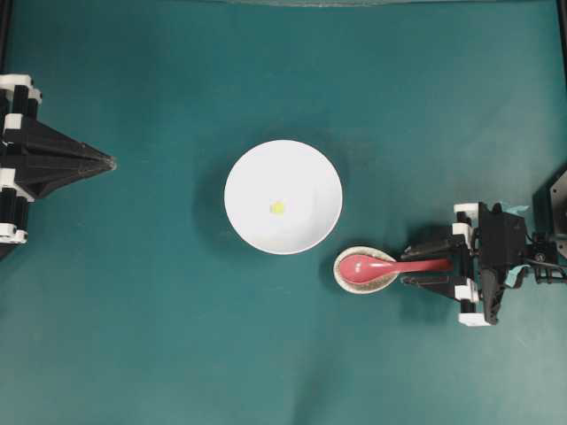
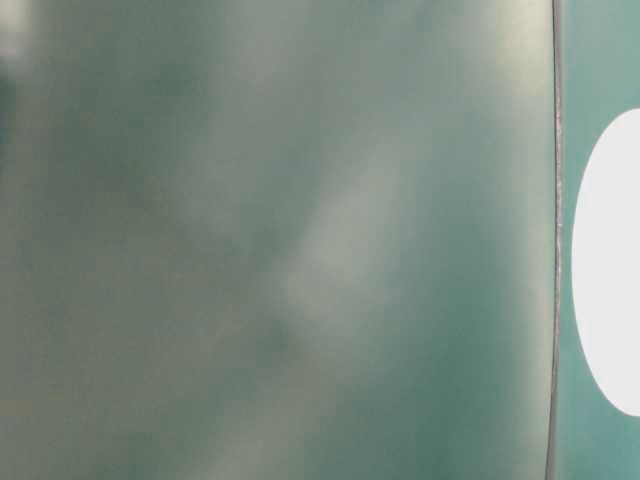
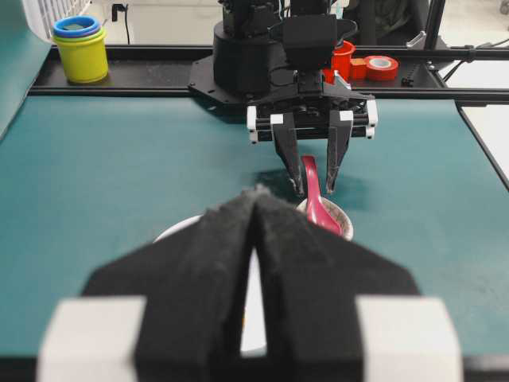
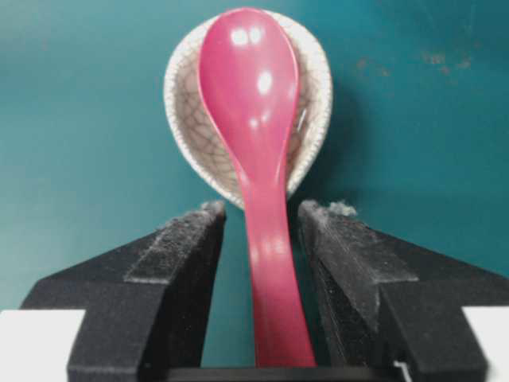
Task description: Scoop the yellow hexagonal prism block from the bowl with a spoon using the right arm.
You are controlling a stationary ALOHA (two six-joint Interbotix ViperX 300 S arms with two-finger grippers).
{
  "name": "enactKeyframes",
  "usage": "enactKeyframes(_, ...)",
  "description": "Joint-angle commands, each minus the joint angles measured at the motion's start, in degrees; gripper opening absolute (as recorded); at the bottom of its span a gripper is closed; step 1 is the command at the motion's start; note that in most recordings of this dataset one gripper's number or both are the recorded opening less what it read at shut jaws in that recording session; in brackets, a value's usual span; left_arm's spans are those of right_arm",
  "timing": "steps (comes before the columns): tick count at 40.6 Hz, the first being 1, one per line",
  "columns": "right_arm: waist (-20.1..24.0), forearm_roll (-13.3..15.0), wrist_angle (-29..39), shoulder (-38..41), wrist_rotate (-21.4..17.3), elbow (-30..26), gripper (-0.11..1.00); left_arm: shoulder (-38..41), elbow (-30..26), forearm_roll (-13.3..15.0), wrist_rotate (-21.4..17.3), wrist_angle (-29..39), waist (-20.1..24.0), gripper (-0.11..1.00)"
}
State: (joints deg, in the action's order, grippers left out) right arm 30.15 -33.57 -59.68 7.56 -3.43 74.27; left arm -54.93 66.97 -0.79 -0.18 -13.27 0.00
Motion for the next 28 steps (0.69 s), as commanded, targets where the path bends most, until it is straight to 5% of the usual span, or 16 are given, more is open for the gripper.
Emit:
enactKeyframes(1, -0.1, 0.2, -0.5, -0.4, 0.1, -0.3, 0.50, 0.4, -1.5, -0.2, -0.1, -0.5, -0.1, 0.00)
enactKeyframes(28, -0.1, 0.4, -1.6, -0.4, 0.4, 0.0, 0.50, 0.4, -1.5, -0.2, -0.1, -0.5, -0.1, 0.00)
